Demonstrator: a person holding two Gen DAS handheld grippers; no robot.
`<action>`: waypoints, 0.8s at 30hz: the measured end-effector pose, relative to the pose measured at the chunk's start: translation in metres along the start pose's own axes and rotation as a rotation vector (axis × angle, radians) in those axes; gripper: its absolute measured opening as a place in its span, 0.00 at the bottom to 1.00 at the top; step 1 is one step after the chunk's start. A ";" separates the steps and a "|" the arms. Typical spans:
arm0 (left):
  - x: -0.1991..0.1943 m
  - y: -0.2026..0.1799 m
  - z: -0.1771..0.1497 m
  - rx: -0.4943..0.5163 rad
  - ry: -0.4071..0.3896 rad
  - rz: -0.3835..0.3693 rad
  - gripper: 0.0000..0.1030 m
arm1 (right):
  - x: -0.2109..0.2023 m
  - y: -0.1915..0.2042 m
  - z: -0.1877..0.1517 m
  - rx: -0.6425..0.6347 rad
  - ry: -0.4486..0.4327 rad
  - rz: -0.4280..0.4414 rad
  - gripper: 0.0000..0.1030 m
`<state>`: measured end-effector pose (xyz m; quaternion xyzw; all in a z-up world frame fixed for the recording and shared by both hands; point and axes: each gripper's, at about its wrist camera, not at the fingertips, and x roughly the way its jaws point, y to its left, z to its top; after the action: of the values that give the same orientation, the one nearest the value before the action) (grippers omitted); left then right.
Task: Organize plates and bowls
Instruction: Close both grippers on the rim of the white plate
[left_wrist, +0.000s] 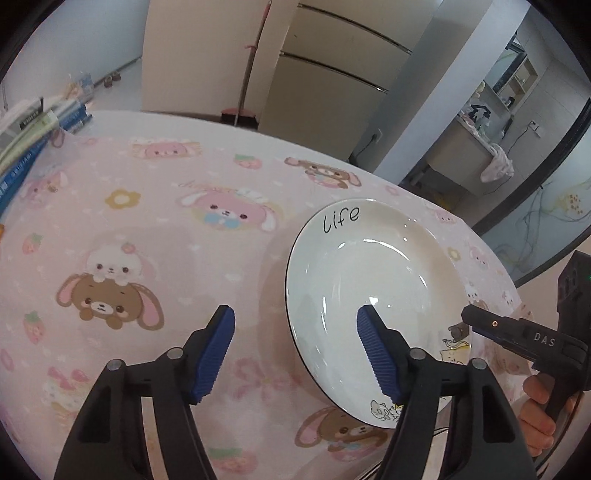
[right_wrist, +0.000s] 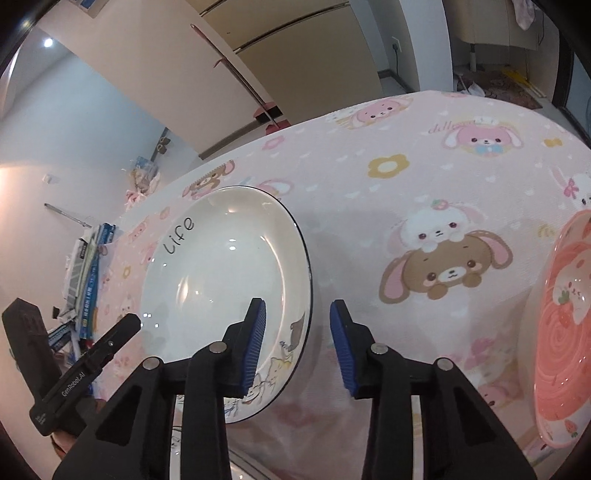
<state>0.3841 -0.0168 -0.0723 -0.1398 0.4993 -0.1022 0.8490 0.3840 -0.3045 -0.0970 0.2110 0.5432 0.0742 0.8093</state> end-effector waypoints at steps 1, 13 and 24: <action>0.001 0.002 0.000 -0.014 0.010 -0.013 0.57 | 0.002 -0.001 0.000 0.005 0.005 0.003 0.27; 0.017 -0.002 -0.006 0.007 0.026 -0.010 0.13 | 0.011 -0.012 0.001 0.090 -0.008 0.059 0.05; 0.021 0.007 -0.006 -0.048 0.046 -0.085 0.13 | 0.025 -0.025 0.000 0.128 0.028 0.184 0.07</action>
<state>0.3892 -0.0175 -0.0950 -0.1791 0.5146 -0.1295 0.8285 0.3913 -0.3186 -0.1291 0.3102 0.5366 0.1165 0.7761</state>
